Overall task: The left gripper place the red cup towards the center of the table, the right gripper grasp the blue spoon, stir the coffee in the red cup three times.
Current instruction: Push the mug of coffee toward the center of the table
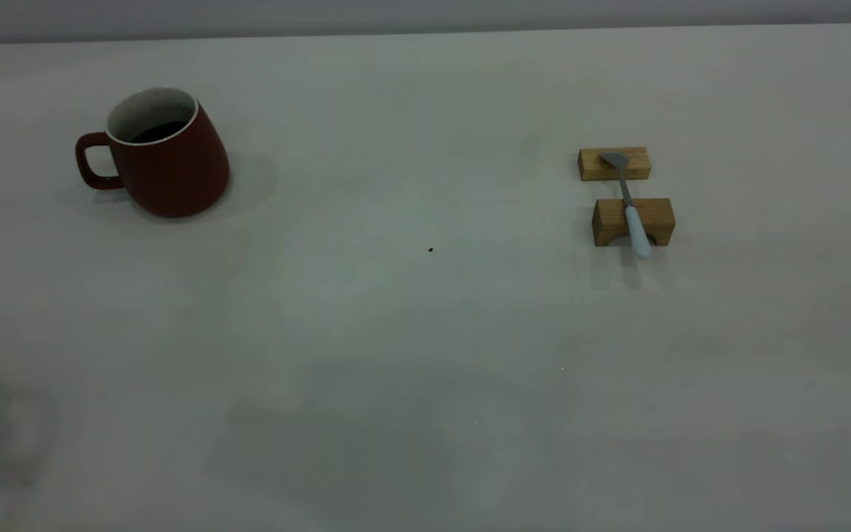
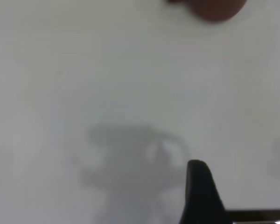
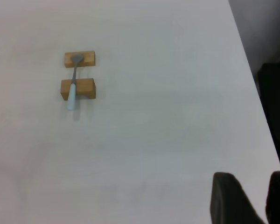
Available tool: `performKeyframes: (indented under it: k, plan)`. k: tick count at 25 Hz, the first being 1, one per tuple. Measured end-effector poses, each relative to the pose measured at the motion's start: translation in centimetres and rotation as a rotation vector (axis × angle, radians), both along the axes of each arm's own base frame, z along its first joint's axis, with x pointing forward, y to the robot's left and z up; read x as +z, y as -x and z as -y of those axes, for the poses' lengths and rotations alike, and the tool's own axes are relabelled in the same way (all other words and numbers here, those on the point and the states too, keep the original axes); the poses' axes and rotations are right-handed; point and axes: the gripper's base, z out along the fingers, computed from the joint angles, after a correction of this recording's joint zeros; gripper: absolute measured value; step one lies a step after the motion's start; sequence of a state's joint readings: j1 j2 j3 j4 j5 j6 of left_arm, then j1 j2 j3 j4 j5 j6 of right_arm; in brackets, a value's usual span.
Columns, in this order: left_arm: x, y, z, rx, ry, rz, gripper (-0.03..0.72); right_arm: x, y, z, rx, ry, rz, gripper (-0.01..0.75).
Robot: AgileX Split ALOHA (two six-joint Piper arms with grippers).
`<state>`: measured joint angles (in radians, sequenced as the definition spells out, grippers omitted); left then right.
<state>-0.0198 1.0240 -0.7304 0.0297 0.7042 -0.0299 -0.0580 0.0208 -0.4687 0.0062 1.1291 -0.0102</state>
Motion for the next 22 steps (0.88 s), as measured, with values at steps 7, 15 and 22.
performKeyframes:
  k: [7, 15, 22]
  plan:
    - [-1.0, -8.6, -0.1, -0.124, 0.03, -0.087, 0.521, 0.0, 0.0, 0.0, 0.0, 0.0, 0.0, 0.237]
    - [-5.0, -16.3, -5.6, -0.177, 0.05, -0.167, 0.521, 0.0, 0.0, 0.0, 0.0, 0.0, 0.0, 0.237]
    - [-10.9, -23.1, -6.9, -0.575, -0.002, -0.22, 0.521, 0.0, 0.0, 0.0, 0.0, 0.0, 0.0, 0.237]
